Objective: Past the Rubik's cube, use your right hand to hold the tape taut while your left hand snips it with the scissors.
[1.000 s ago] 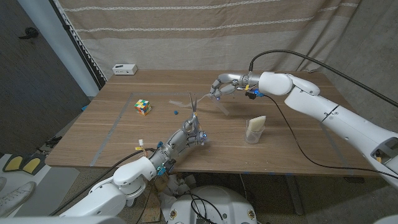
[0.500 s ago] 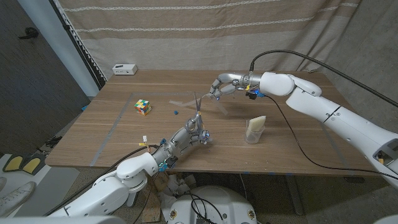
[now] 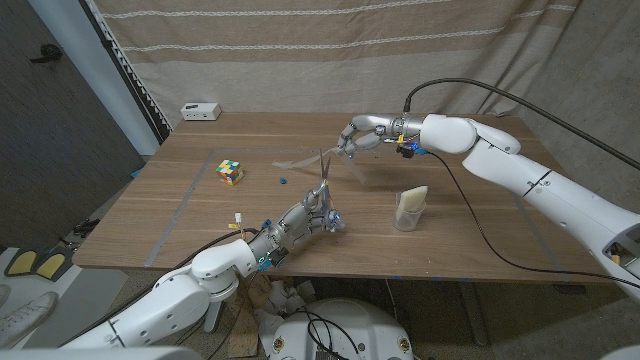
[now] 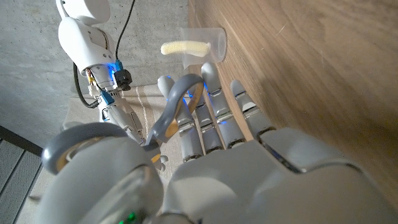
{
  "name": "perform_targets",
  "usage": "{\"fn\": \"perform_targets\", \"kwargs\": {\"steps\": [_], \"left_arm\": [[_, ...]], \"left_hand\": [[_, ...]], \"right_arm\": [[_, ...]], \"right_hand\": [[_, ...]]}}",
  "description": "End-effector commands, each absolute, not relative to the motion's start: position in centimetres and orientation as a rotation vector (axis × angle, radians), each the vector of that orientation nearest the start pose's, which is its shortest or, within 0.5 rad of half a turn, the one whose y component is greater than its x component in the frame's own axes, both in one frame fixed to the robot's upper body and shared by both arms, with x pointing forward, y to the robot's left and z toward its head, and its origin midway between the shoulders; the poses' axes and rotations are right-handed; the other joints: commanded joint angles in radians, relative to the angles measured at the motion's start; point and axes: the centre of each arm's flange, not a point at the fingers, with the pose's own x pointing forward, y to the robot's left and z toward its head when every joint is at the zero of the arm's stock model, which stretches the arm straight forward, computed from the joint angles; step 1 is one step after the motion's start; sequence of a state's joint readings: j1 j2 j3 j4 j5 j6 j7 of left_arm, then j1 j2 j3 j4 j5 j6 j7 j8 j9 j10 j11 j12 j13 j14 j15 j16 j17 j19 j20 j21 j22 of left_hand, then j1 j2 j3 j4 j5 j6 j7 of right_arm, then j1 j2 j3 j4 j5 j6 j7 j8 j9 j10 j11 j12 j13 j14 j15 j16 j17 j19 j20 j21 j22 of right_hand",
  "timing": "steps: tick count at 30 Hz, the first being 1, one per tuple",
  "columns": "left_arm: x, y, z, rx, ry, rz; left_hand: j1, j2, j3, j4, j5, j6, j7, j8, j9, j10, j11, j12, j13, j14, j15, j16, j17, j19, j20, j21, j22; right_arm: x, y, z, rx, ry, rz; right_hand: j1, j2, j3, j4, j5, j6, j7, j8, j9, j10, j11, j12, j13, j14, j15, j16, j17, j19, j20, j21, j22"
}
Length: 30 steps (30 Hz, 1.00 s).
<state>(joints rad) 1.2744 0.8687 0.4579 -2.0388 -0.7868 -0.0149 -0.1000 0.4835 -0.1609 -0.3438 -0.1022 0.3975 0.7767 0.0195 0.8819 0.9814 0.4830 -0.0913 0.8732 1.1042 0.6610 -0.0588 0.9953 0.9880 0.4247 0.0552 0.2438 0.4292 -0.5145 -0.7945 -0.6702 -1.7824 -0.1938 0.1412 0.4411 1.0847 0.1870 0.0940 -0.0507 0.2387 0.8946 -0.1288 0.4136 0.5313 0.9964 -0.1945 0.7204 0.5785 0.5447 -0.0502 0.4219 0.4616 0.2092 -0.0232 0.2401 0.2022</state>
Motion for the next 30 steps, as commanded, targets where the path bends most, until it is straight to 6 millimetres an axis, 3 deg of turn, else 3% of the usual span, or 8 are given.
{"fn": "perform_targets", "kwargs": {"steps": [1,4,30], "left_arm": [[49.5,16.4,-12.7,0.12,-0.276,-0.74],[49.6,16.6,-12.2,0.132,-0.278,-0.743],[50.9,15.3,-12.7,0.038,-0.28,-0.844]], "left_hand": [[-0.004,-0.002,-0.001,0.006,0.002,0.002,0.015,-0.004,-0.002,0.035,-0.025,0.702,0.135,0.004,-0.062,0.004,-0.01,0.025,-0.022,0.008,0.002],[-0.003,-0.001,-0.001,0.005,0.003,0.007,0.023,0.0,0.001,0.039,-0.023,0.702,0.135,0.014,-0.068,0.004,-0.017,0.032,-0.032,0.008,0.0],[0.002,-0.001,0.0,0.002,0.005,0.007,0.019,-0.004,-0.004,0.038,-0.028,0.702,0.136,0.013,-0.076,0.016,0.001,0.044,-0.026,0.004,-0.012]], "right_arm": [[55.4,-13.9,9.5,-1.386,-0.797,0.632],[55.3,-14.0,9.5,-1.388,-0.8,0.633],[54.5,-15.0,9.2,-1.413,-0.808,0.619]], "right_hand": [[0.012,0.0,0.0,0.006,-0.001,0.0,-0.004,-0.002,0.004,-0.003,-0.003,0.008,0.001,0.011,-0.18,0.005,0.006,0.004,0.002,0.007,0.003],[0.013,0.0,0.0,0.006,-0.001,0.0,-0.005,-0.002,0.005,-0.004,-0.003,0.008,0.0,0.01,-0.18,0.006,0.006,0.004,0.002,0.007,0.003],[0.016,-0.002,-0.002,0.009,-0.003,0.004,-0.018,-0.008,0.005,-0.011,-0.003,0.011,-0.001,0.006,-0.18,0.007,0.012,0.001,0.0,0.007,0.003]]}}
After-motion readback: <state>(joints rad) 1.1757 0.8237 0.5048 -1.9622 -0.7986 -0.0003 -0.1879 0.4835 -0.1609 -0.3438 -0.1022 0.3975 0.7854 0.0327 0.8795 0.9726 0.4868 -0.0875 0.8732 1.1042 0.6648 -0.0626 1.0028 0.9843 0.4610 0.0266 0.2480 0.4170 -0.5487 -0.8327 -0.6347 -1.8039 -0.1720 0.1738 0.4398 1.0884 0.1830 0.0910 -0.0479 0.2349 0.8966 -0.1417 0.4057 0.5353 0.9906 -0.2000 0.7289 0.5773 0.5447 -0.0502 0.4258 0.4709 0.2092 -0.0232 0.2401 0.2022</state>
